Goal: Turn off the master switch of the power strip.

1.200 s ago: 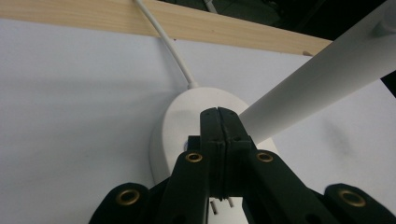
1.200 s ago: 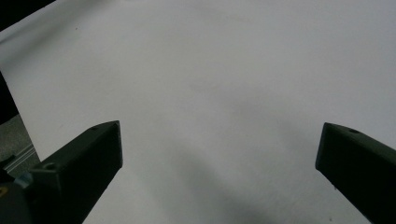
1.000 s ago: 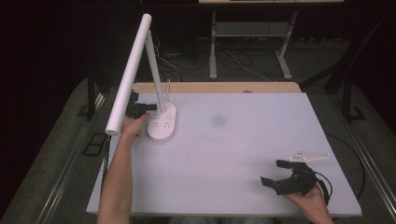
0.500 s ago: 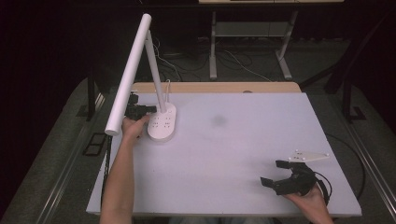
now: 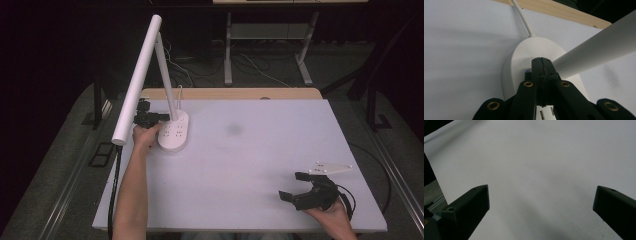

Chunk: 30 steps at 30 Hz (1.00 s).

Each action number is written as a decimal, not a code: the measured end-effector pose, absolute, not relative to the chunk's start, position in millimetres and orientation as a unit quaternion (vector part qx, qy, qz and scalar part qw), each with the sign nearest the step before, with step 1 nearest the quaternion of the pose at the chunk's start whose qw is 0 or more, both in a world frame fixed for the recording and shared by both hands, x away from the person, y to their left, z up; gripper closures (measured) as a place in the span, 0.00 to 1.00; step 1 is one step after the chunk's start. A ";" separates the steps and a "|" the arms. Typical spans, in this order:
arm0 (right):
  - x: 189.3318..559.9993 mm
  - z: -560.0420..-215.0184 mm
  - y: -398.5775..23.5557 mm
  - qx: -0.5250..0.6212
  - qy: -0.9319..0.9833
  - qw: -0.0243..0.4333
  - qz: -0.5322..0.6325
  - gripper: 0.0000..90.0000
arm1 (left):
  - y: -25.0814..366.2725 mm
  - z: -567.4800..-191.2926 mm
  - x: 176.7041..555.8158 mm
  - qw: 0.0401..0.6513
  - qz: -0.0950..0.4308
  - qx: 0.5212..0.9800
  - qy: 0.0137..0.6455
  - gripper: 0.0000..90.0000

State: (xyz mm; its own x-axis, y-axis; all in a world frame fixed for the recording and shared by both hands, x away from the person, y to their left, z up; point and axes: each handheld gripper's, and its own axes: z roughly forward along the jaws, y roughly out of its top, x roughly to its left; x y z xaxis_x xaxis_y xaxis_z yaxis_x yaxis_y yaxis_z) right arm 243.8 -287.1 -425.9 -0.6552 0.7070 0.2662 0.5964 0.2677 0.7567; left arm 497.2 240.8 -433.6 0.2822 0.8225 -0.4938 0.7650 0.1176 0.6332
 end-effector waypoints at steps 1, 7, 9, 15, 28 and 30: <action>243.8 -425.8 -287.1 0.410 0.794 0.062 0.444 0.00 | 241.2 -433.6 497.4 0.448 0.031 0.663 0.599 1.00; 242.8 -425.5 -286.5 0.408 0.795 0.064 0.445 0.00 | 244.4 -436.3 499.0 0.460 0.019 0.652 0.602 1.00; 242.8 -425.6 -286.9 0.408 0.795 0.063 0.445 0.00 | 244.4 -436.4 499.0 0.460 0.019 0.653 0.602 1.00; 242.1 -424.7 -287.1 0.408 0.793 0.064 0.447 0.00 | 245.0 -437.5 499.6 0.458 0.015 0.651 0.605 1.00; 241.2 -423.7 -289.7 0.409 0.791 0.068 0.449 0.00 | 244.4 -435.3 497.5 0.449 0.023 0.654 0.608 1.00; 241.0 -423.5 -289.9 0.409 0.791 0.069 0.450 0.00 | 242.9 -434.0 497.1 0.447 0.028 0.656 0.608 1.00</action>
